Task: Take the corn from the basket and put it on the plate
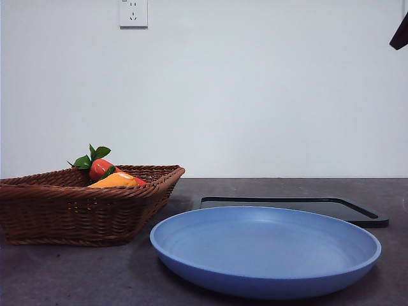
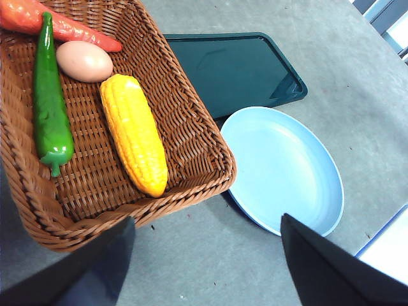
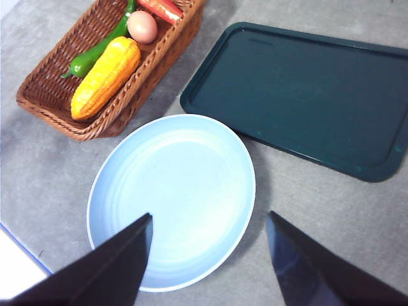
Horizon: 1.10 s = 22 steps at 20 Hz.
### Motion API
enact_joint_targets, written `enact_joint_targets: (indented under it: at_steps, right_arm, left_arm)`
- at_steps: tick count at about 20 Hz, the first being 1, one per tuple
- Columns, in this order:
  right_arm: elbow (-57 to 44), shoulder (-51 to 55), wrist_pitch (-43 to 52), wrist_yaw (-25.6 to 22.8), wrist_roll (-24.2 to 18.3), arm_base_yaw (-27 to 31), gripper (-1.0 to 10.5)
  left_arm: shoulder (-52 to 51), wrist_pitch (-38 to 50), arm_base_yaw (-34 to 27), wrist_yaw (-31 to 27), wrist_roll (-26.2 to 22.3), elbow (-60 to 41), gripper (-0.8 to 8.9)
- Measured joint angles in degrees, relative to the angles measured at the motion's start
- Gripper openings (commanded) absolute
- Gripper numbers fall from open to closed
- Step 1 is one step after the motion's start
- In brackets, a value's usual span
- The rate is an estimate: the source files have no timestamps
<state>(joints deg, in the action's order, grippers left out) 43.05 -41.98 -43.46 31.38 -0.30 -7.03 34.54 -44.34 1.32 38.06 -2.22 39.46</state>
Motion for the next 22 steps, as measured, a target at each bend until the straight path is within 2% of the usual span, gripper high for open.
enact_joint_targets:
  at_steps: [5, 15, 18, 22]
  right_arm:
    - [0.2, -9.3, 0.6, 0.0, 3.4, -0.7, 2.9]
    - [0.2, -33.6, 9.4, 0.0, 4.2, -4.7, 2.6]
    - [0.2, -38.1, 11.0, 0.0, 4.3, -5.8, 2.5]
    - [0.2, -41.9, 12.3, 0.0, 4.4, -7.4, 1.8]
  left_arm:
    - [0.0, 0.5, 0.0, 0.0, 0.1, 0.0, 3.77]
    - [0.0, 0.9, 0.0, 0.0, 0.2, 0.0, 3.77]
    - [0.0, 0.9, 0.0, 0.0, 0.2, 0.0, 3.77]
    - [0.0, 0.9, 0.0, 0.0, 0.2, 0.0, 3.77]
